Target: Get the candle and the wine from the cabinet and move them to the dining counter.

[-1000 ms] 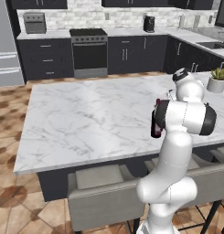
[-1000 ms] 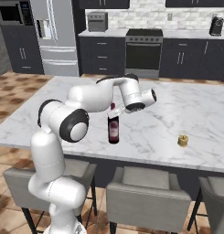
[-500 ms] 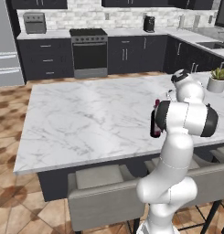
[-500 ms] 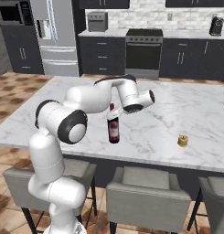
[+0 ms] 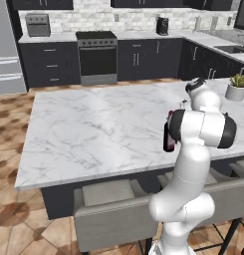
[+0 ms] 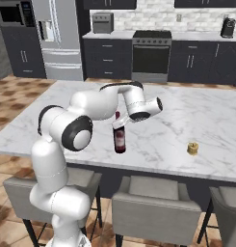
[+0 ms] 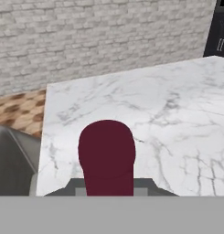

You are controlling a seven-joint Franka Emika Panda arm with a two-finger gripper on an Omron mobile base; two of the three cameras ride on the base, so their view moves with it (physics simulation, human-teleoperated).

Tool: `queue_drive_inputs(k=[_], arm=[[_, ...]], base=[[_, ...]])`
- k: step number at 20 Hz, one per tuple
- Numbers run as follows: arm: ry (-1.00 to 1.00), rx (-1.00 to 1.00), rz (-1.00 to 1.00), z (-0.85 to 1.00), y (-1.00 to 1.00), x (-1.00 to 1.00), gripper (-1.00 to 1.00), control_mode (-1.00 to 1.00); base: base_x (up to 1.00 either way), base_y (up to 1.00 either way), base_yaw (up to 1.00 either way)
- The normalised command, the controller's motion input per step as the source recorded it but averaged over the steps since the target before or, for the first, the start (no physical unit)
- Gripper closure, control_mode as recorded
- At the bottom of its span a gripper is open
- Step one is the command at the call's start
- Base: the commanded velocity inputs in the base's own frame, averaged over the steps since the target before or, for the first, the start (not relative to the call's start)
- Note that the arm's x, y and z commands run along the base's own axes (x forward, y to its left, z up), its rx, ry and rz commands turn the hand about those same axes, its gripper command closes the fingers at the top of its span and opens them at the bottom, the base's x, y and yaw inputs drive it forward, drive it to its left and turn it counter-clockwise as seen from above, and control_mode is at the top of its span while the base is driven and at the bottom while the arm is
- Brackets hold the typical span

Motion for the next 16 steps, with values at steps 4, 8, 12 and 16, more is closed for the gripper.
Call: queue_drive_inputs(k=[4,8,12,16], arm=[[0.0,0.0,0.0,-0.2,0.0,0.0,1.0,-1.0],[0.0,0.0,0.0,-0.16,0.0,0.02,1.0,-1.0],[0.0,0.0,0.0,-0.06,0.0,0.01,1.0,-1.0],[0.0,0.0,0.0,0.0,0.0,0.0,1.0,-1.0]], base=[[0.0,0.0,0.0],[0.0,0.0,0.0],[0.0,0.0,0.0],[0.0,0.0,0.0]])
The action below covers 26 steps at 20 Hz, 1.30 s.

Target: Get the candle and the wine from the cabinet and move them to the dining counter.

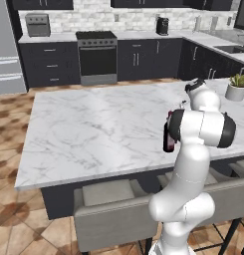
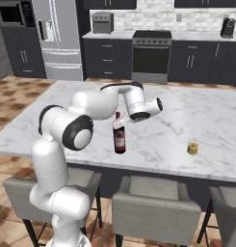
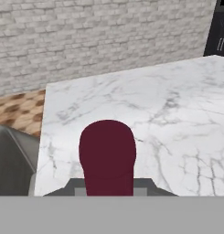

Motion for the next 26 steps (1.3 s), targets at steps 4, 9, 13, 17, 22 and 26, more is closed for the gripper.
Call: queue_drive_inputs(k=[4,9,13,17,22,26], arm=[[0.0,0.0,0.0,0.0,0.0,0.0,-1.0,-1.0],[0.0,0.0,0.0,0.0,0.0,0.0,-1.0,-1.0],[0.0,0.0,0.0,0.0,0.0,0.0,-1.0,-1.0],[0.0,0.0,0.0,0.0,0.0,0.0,-1.0,-1.0],[0.0,0.0,0.0,0.0,-0.01,0.0,-1.0,-1.0],[0.0,0.0,0.0,0.06,-0.08,0.0,-1.0,-1.0]], base=[[0.0,0.0,0.0],[0.0,0.0,0.0],[0.0,0.0,0.0],[0.0,0.0,0.0],[0.0,0.0,0.0],[0.0,0.0,0.0]])
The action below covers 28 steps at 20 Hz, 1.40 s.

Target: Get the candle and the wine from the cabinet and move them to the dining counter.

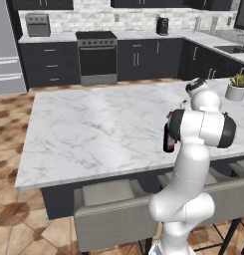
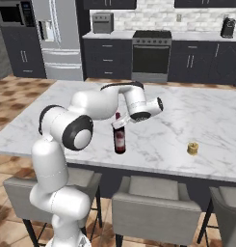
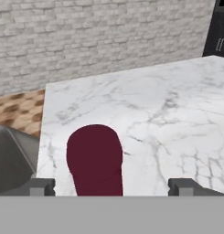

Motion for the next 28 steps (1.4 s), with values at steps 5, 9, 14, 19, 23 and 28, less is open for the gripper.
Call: queue_drive_inputs(k=[5,9,14,19,23,28], arm=[[0.0,0.0,0.0,0.04,-0.1,0.0,-1.0,-1.0],[0.0,0.0,0.0,0.01,-0.13,0.0,-1.0,-1.0],[0.0,0.0,0.0,0.01,-0.17,0.0,-1.0,-1.0],[0.0,0.0,0.0,0.01,-0.19,0.0,-1.0,-1.0],[0.0,0.0,0.0,0.07,-0.2,0.0,-1.0,-1.0],[0.0,0.0,0.0,0.22,-0.14,0.0,-1.0,-1.0]], base=[[0.0,0.0,0.0],[0.0,0.0,0.0],[0.0,0.0,0.0],[0.0,0.0,0.0],[0.0,0.0,0.0],[0.0,0.0,0.0]])
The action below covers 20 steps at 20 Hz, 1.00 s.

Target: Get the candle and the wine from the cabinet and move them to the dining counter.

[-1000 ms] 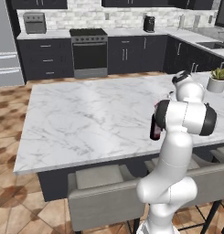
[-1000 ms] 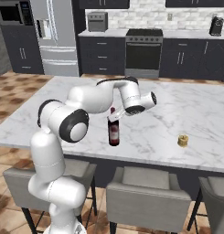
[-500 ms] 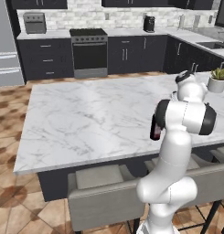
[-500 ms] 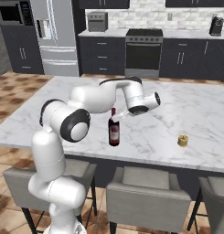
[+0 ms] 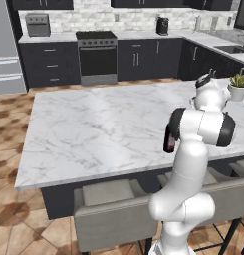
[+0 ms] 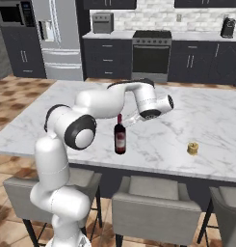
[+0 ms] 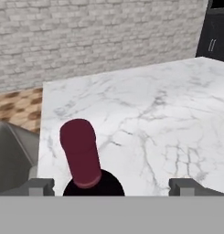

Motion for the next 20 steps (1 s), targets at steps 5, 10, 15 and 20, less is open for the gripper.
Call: queue_drive_inputs(k=[5,10,15,20], arm=[[0.0,0.0,0.0,0.4,-0.1,0.0,-1.0,-1.0],[0.0,0.0,-0.02,0.58,0.0,-0.14,-1.0,-1.0],[0.0,-0.02,-0.13,0.54,0.02,-0.4,-1.0,-1.0],[0.03,-0.06,-0.25,0.42,0.25,-0.49,-1.0,-1.0]], base=[[0.0,0.0,0.0],[0.0,0.0,0.0],[0.0,0.0,0.0],[0.0,0.0,0.0]])
